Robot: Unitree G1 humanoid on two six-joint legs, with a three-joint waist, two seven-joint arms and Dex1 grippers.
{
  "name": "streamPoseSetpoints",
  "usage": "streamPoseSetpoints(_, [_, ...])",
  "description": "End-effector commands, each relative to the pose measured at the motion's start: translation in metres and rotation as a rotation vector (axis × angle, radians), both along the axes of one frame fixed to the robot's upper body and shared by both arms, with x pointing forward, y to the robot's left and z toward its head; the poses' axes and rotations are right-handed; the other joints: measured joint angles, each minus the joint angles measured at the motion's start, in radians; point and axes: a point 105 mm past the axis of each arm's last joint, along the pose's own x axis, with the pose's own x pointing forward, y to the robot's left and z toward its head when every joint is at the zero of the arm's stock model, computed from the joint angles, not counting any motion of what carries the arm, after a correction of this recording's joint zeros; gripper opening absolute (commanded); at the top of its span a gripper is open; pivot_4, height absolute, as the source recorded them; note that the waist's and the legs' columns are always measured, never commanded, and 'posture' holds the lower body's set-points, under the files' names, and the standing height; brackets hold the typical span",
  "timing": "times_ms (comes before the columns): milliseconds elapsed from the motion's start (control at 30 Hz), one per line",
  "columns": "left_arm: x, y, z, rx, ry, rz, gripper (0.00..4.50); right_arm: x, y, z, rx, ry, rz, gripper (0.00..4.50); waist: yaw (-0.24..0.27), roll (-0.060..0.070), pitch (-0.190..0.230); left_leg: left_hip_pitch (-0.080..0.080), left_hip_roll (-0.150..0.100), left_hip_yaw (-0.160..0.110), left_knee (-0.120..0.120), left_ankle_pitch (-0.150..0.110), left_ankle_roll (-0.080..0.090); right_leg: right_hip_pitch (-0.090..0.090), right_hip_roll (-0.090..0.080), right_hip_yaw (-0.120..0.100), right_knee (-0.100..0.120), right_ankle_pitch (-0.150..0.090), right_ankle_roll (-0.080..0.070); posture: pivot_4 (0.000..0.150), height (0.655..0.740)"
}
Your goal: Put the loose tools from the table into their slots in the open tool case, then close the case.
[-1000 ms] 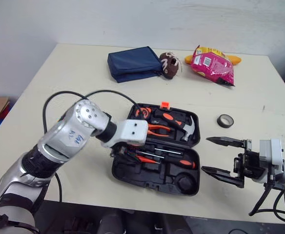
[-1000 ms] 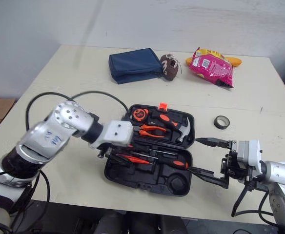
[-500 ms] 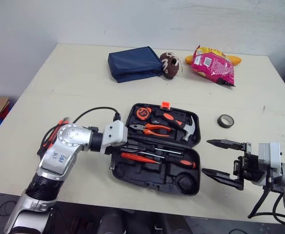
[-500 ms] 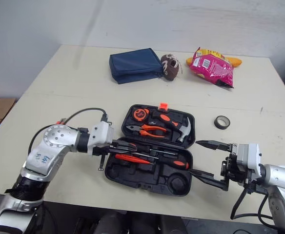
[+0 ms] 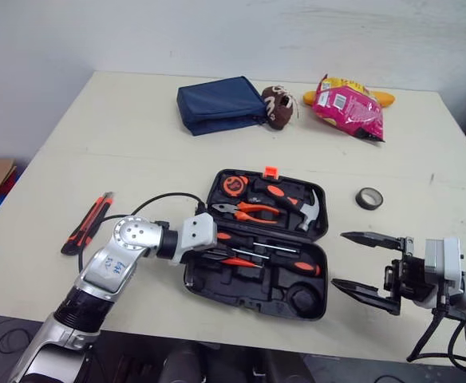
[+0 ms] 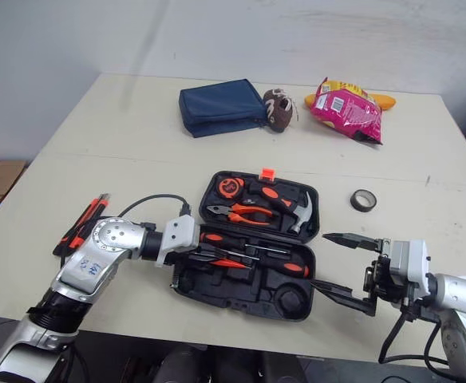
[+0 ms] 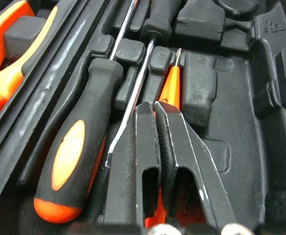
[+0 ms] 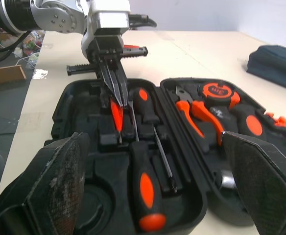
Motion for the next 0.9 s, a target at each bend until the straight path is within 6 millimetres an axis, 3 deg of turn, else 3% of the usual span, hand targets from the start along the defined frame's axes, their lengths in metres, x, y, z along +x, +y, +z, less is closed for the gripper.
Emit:
streamPoseSetpoints(33, [-0.003,0.002,-0.014,0.065,0.041,-0.005,0.06,-0.002,-0.006,0.007,0.001,-0.051,-0.017,4.50,-0.001,0.000,0.000,0.001,0.000,0.000,0.000,0.000,0.000,0.000,0.000,0.000,0.000,0.000,0.000,0.150,0.7400])
streamPoseSetpoints(300, [-0.005,0.007,-0.034,0.181,0.065,0.006,0.06,0.000,-0.013,-0.002,0.002,-0.051,-0.023,4.50,0.000,0.001,-0.002,0.002,0.000,0.000,0.000,0.000,0.000,0.002,0.000,0.000,0.000,0.000,0.000,0.150,0.7400])
streamPoseSetpoints(467, [-0.004,0.009,-0.034,0.185,0.032,0.003,0.06,0.001,-0.017,-0.005,0.004,-0.055,-0.026,4.50,-0.002,0.002,-0.003,0.005,0.000,0.000,-0.001,-0.002,0.001,0.006,0.000,0.000,-0.001,0.000,0.000,0.150,0.7400])
streamPoseSetpoints(667, [-0.006,0.001,0.008,-0.037,-0.244,-0.129,0.06,0.006,-0.024,-0.003,0.009,-0.093,-0.079,4.50,-0.001,0.004,-0.004,0.005,0.000,0.000,-0.001,-0.006,0.006,0.006,0.000,0.000,-0.002,0.000,0.000,0.150,0.7400])
streamPoseSetpoints(767, [-0.003,0.024,0.039,-0.166,-0.364,-0.081,0.06,0.008,-0.050,0.004,-0.040,-0.096,-0.159,4.50,-0.001,0.004,-0.004,0.003,0.000,0.001,0.000,-0.006,0.006,0.003,-0.001,0.000,-0.002,0.000,0.000,0.150,0.7400])
streamPoseSetpoints(867, [0.004,0.053,0.055,-0.216,-0.350,0.040,0.06,0.012,-0.078,0.010,-0.087,-0.116,-0.250,4.50,-0.002,0.004,-0.004,0.001,0.000,0.001,0.001,-0.007,0.007,0.001,-0.001,-0.001,-0.002,0.000,0.000,0.150,0.7400])
streamPoseSetpoints(900, [0.006,0.070,0.062,-0.239,-0.333,0.117,0.30,0.012,-0.091,0.012,-0.110,-0.125,-0.294,4.50,-0.002,0.004,-0.004,0.001,0.000,0.002,0.001,-0.007,0.007,0.001,-0.001,-0.001,-0.002,0.000,0.000,0.150,0.7400])
